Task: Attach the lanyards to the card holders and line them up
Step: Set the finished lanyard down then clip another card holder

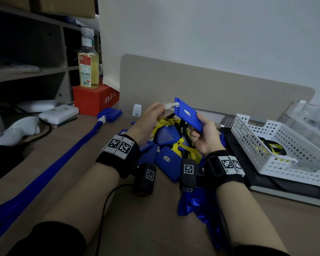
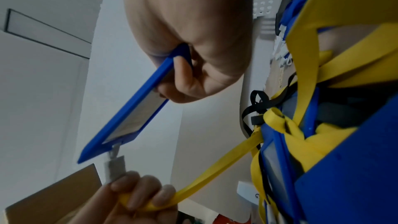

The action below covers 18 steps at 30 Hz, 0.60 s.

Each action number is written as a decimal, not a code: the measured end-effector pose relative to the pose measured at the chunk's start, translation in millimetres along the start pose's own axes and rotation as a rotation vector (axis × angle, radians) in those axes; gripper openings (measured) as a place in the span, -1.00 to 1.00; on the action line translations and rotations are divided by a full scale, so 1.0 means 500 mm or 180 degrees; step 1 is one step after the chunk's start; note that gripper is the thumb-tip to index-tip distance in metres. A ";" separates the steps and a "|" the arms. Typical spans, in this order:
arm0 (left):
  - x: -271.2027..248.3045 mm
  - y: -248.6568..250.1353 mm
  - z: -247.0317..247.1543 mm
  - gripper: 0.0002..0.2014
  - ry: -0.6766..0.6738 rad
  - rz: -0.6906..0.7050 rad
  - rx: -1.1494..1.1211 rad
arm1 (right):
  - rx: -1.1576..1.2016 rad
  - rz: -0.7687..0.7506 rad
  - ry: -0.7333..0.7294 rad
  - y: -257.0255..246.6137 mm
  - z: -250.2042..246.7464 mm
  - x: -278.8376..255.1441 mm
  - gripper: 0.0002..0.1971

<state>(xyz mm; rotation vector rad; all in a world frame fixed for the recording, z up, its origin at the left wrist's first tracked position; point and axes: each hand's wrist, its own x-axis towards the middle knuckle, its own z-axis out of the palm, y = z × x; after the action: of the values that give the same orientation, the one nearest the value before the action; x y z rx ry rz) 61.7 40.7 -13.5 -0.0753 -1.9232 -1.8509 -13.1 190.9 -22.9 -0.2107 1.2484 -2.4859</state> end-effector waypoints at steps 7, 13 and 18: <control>-0.002 0.000 0.010 -0.74 -0.0264 -0.0129 -0.0144 | -0.0129 0.0014 -0.0078 -0.005 0.005 -0.007 -0.85; -0.015 0.020 0.018 -0.71 -0.0188 0.0191 -0.0197 | -0.0319 0.0125 -0.0114 -0.002 0.012 -0.009 -0.84; -0.014 0.022 0.013 -0.73 -0.0106 0.0618 0.0346 | -0.0328 0.0245 -0.0020 -0.009 0.008 -0.010 -0.79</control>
<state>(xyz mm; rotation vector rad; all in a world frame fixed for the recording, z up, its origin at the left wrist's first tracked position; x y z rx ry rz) 69.9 49.8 -5.9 -0.2502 -1.9600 -1.6263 -8.3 192.5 -16.7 -0.1924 1.3573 -2.3571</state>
